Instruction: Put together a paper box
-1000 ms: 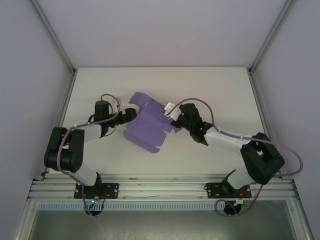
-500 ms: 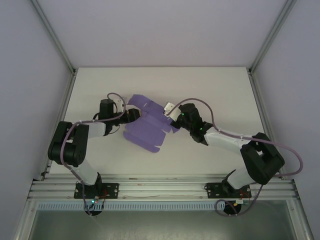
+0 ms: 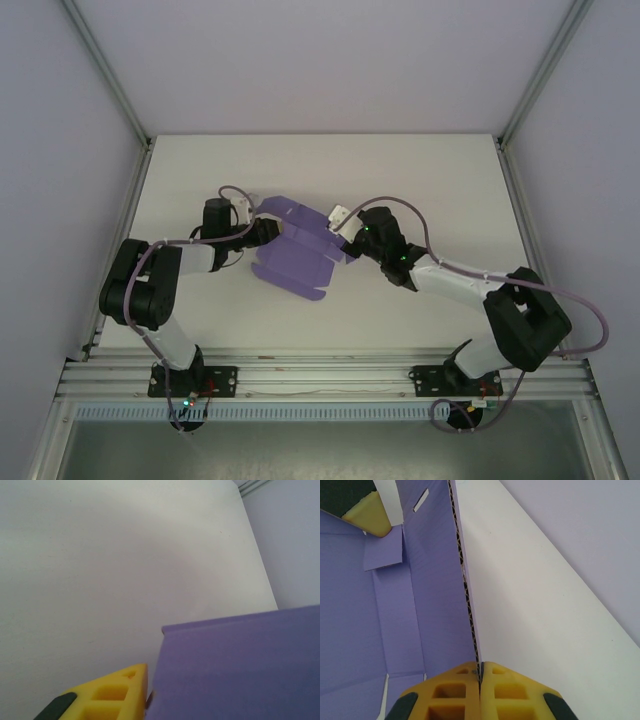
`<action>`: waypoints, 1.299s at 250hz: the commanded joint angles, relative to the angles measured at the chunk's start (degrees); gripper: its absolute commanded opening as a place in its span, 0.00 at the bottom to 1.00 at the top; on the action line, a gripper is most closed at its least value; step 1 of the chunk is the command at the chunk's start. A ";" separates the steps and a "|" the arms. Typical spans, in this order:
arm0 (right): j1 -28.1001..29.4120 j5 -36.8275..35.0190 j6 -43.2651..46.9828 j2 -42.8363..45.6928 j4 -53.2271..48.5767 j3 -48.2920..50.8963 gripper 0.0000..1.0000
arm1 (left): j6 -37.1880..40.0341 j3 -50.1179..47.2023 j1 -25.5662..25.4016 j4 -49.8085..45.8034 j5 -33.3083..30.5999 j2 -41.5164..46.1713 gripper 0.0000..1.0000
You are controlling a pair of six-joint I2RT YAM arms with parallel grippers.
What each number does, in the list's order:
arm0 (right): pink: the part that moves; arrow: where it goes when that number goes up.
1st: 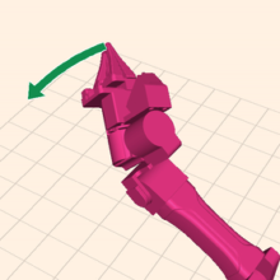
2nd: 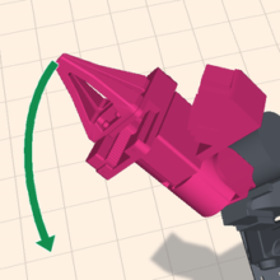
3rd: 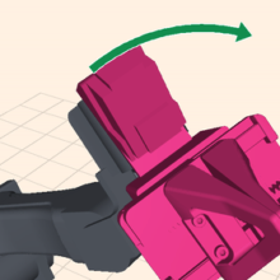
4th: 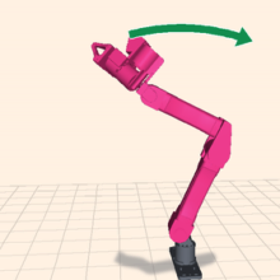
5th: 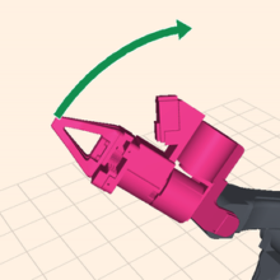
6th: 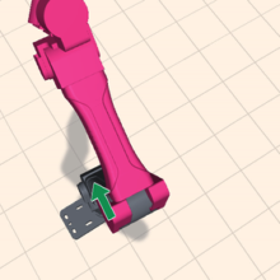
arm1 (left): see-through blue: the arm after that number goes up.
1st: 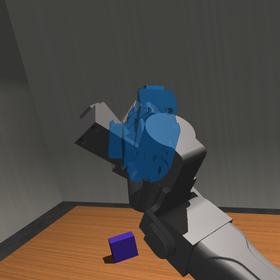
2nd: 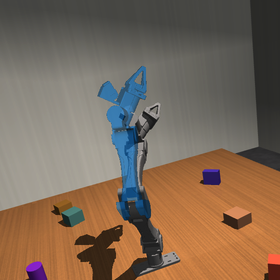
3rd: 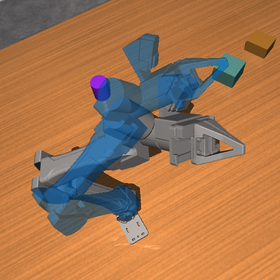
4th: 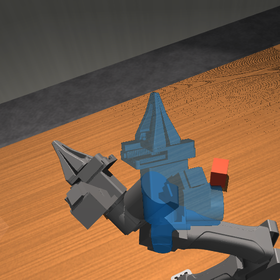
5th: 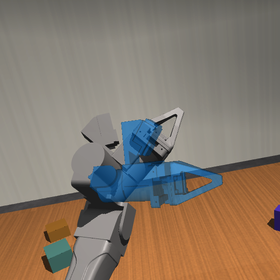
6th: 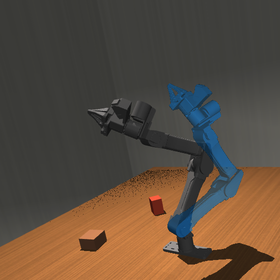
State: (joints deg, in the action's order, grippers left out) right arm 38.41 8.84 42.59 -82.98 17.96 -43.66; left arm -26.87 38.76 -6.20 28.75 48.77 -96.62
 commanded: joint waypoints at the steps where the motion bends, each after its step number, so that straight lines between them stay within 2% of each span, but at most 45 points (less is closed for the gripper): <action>1: -0.29 -0.27 0.96 2.18 -0.25 -0.50 0.00 | 1.95 -0.52 -0.31 -3.58 -4.60 2.97 0.21; 16: -0.31 -0.48 1.68 2.03 -1.18 -0.90 0.00 | 2.45 -1.16 -0.28 -5.13 -5.12 4.54 0.28; 49: -0.33 -2.01 4.04 1.92 -3.23 -1.93 0.00 | 2.81 -2.97 -0.31 -9.56 -8.70 9.50 0.58; 70: -0.34 -4.08 7.14 2.01 -5.01 -2.80 0.00 | 4.01 -2.75 -0.31 -15.78 -13.18 13.21 0.59; 96: -0.28 -5.84 10.38 1.78 -7.42 -4.02 0.00 | 4.58 -2.76 -0.31 -22.20 -17.59 18.21 0.68; 107: -0.30 -6.33 11.93 1.62 -7.92 -4.43 0.00 | 4.40 -2.73 -0.31 -24.56 -19.57 20.39 0.76; 129: -0.19 -7.62 15.10 1.10 -7.95 -5.02 0.00 | 3.24 -2.26 -0.22 -29.14 -24.77 24.60 1.00; 171: 0.82 -11.54 22.01 -0.41 -5.93 -5.43 0.00 | -1.20 0.78 0.71 -38.38 -37.98 29.03 1.00; 192: 1.94 -14.16 26.57 -1.53 -2.23 -4.67 0.00 | -2.75 2.20 2.49 -40.51 -40.15 28.70 1.00; 236: 5.58 -19.27 36.90 -4.94 4.26 -4.12 0.00 | -4.14 4.51 6.67 -38.11 -36.03 24.39 1.00; 268: 6.58 -20.36 40.39 -6.68 5.49 -3.76 0.00 | -2.77 6.91 6.90 -34.41 -32.01 19.10 1.00; 299: 7.25 -22.19 44.89 -9.74 13.32 -2.38 0.00 | -1.14 9.82 6.90 -32.60 -28.24 13.21 1.00; 325: 7.66 -22.36 47.60 -11.94 15.66 -2.35 0.00 | -0.49 11.48 6.90 -30.81 -26.11 9.01 1.00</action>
State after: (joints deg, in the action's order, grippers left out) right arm 45.34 -10.94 84.05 -92.60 26.65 -47.07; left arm -28.97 47.53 0.54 -5.43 18.87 -84.12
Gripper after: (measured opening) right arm 0.049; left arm 0.998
